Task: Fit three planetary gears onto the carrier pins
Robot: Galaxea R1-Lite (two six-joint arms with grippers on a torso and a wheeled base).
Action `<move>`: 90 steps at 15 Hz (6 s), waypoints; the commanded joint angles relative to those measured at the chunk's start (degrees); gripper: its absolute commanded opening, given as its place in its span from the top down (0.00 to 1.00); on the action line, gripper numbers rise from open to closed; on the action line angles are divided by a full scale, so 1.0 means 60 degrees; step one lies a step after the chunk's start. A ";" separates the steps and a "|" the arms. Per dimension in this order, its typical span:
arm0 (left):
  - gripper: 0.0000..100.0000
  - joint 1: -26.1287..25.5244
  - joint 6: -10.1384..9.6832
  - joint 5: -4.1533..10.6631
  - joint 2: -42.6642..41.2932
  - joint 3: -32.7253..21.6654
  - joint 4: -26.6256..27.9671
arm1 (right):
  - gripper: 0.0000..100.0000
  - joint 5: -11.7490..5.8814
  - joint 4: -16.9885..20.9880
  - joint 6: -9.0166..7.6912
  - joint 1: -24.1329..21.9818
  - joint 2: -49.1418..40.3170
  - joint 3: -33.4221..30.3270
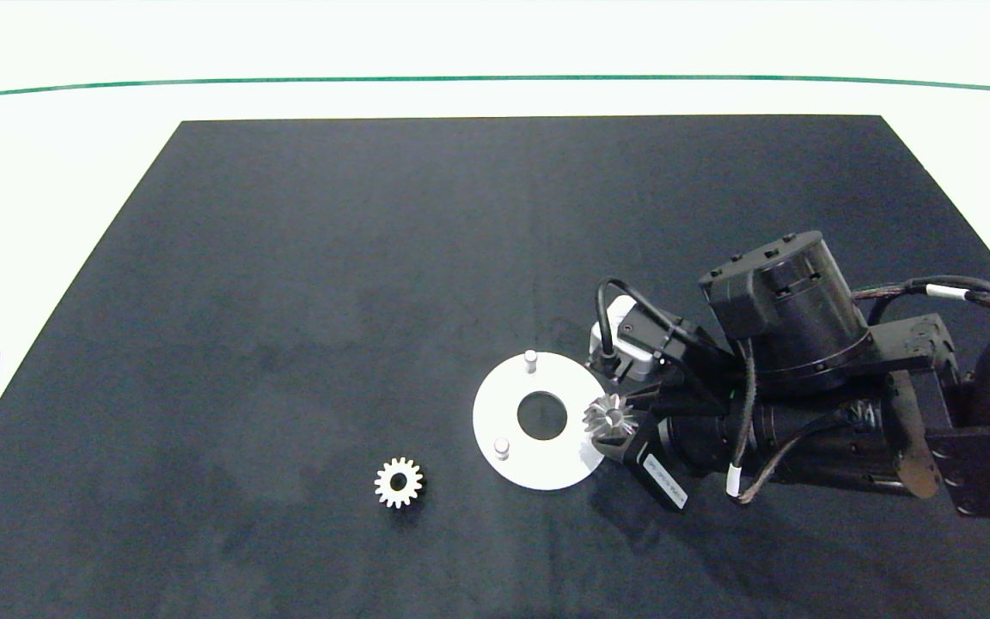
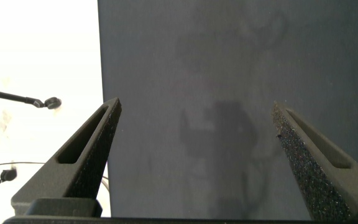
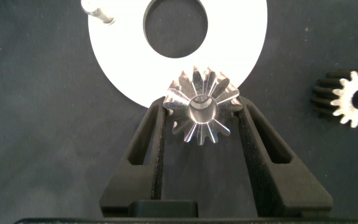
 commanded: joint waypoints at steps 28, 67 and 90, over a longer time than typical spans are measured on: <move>0.00 0.0005 0.0025 0.0005 -0.0021 0.0012 0.0034 | 0.00 -0.0225 -0.0014 0.0023 -0.0055 0.0260 -0.0015; 0.00 0.0005 0.0069 -0.0054 -0.0108 -0.0017 0.0034 | 0.13 -0.0225 0.1612 0.1048 -0.2457 0.1476 -0.2783; 0.00 0.0005 0.0054 -0.0054 -0.0138 -0.0017 0.0020 | 0.58 0.0127 0.1305 0.1561 -0.2604 0.1490 -0.2549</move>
